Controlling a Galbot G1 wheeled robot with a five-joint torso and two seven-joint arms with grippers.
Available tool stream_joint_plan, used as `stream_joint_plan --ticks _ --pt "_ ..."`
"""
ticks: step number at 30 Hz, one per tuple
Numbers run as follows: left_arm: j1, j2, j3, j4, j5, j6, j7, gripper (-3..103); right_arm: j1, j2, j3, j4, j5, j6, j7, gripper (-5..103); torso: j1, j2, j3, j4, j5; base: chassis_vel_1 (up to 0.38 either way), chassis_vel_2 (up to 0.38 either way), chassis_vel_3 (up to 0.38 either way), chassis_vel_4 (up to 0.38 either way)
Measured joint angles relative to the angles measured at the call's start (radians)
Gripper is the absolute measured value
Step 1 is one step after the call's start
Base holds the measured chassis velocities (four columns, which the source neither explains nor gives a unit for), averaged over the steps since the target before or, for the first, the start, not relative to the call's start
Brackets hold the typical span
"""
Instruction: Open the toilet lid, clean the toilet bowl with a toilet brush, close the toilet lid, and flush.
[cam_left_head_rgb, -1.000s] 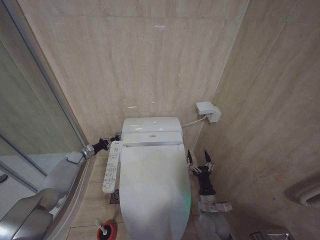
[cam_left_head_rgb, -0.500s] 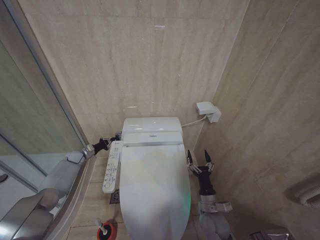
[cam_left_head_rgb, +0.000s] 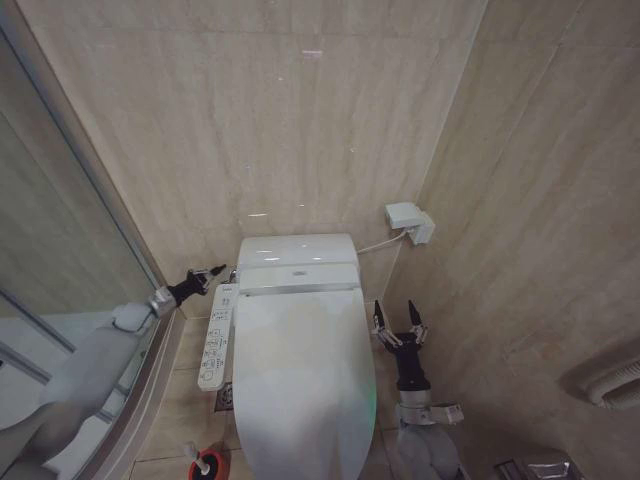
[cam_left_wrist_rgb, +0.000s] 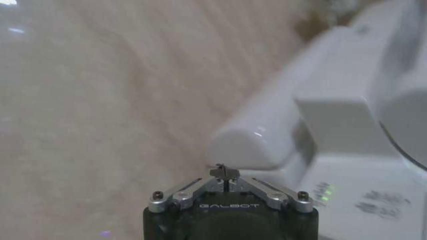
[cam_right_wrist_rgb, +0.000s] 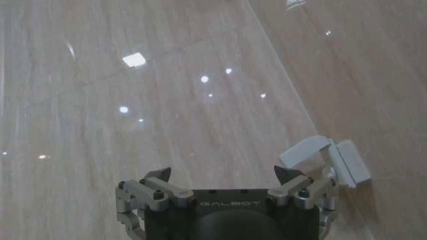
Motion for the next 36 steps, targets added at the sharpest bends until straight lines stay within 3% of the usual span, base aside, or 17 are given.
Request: stream_joint_plan --ticks 3,4,5,7,8,11,15,16,17,18,19,24,25,28,31,32,36 --pt "0.088 0.037 -0.038 -0.144 -0.073 0.046 -0.118 0 -0.003 0.002 0.000 0.002 -0.003 0.001 -0.001 100 0.000 0.000 0.000 -0.0005 0.0000 0.000 0.000 0.000 0.000" --pt "0.088 0.037 -0.038 -0.144 -0.073 0.046 -0.118 0 -0.003 0.002 0.000 0.002 -0.003 0.001 -0.001 100 0.000 0.000 0.000 -0.0005 0.0000 0.000 0.000 0.000 0.000" --pt "0.145 0.052 -0.061 -0.246 -0.135 0.077 -0.218 0 -0.006 0.002 0.003 0.004 -0.005 0.001 -0.001 100 0.000 0.000 0.000 -0.0009 0.0003 0.000 0.000 0.000 0.000" --pt "0.214 0.060 -0.092 -0.360 -0.200 0.119 -0.341 0 -0.010 0.001 0.012 0.009 -0.006 0.002 -0.001 100 0.000 0.000 0.000 -0.0009 0.0005 0.000 0.000 0.000 0.000" --pt "0.214 0.060 -0.092 -0.360 -0.200 0.119 -0.341 0 -0.010 0.001 0.012 0.009 -0.006 0.002 -0.001 100 0.000 0.000 0.000 -0.0009 0.0005 0.000 0.000 0.000 0.000" --pt "0.320 0.057 -0.143 -0.540 -0.289 0.210 -0.516 0 -0.022 -0.002 0.037 0.020 -0.010 0.004 0.003 100 0.000 0.000 0.000 -0.0007 0.0002 0.000 0.000 0.000 0.000" --pt "0.390 0.049 -0.193 -0.642 -0.313 0.258 -0.584 0 -0.028 -0.005 0.052 0.027 -0.018 0.004 0.007 100 0.000 0.000 0.000 -0.0012 0.0003 0.000 0.000 0.000 0.000" --pt "0.464 0.040 -0.249 -0.732 -0.316 0.295 -0.637 0 -0.032 -0.008 0.061 0.032 -0.024 0.004 0.015 100 0.000 0.000 0.000 -0.0010 0.0004 0.000 0.000 0.000 0.000" --pt "0.507 0.036 -0.279 -0.779 -0.316 0.315 -0.661 28 -0.034 -0.012 0.065 0.036 -0.027 0.004 0.021 100 0.000 0.000 0.000 -0.0009 0.0005 0.000 0.000 0.000 0.000" --pt "0.567 0.031 -0.319 -0.842 -0.310 0.339 -0.686 28 -0.037 -0.016 0.070 0.041 -0.032 0.003 0.028 100 0.000 0.000 0.000 -0.0005 0.0004 0.000 0.000 0.000 0.000" --pt "0.567 0.031 -0.319 -0.842 -0.310 0.339 -0.686 28 -0.037 -0.016 0.070 0.041 -0.032 0.003 0.028 100 0.000 0.000 0.000 -0.0005 0.0004 0.000 0.000 0.000 0.000" --pt "0.815 0.010 -0.466 -1.048 -0.273 0.375 -0.716 28 -0.043 -0.029 0.084 0.055 -0.048 0.001 0.042 100 0.000 0.000 0.000 -0.0003 0.0003 0.000 0.000 0.000 0.000" --pt "0.881 -0.004 -0.510 -1.098 -0.261 0.380 -0.720 55 -0.044 -0.031 0.086 0.059 -0.051 0.000 0.044 100 0.000 0.000 0.000 -0.0005 0.0005 0.000 0.000 0.000 0.000" --pt "1.004 -0.050 -0.595 -1.182 -0.232 0.385 -0.722 55 -0.050 -0.034 0.092 0.069 -0.055 0.000 0.050 100 0.000 0.000 0.000 -0.0005 0.0006 0.000 0.000 0.000 0.000" --pt "1.193 -0.175 -0.680 -1.303 -0.178 0.384 -0.752 55 -0.056 -0.033 0.100 0.073 -0.085 0.001 0.070 100 0.000 0.000 0.000 -0.0004 0.0004 0.000 0.000 0.000 0.000" --pt "1.254 -0.228 -0.691 -1.345 -0.152 0.380 -0.763 81 -0.057 -0.030 0.105 0.075 -0.102 0.001 0.083 100 0.000 0.000 0.000 -0.0002 0.0004 0.000 0.000 0.000 0.000" --pt "1.344 -0.309 -0.678 -1.391 -0.075 0.328 -0.763 81 -0.061 -0.025 0.114 0.081 -0.116 0.001 0.098 100 0.000 0.000 0.000 -0.0005 0.0006 0.000 0.000 0.000 0.000"
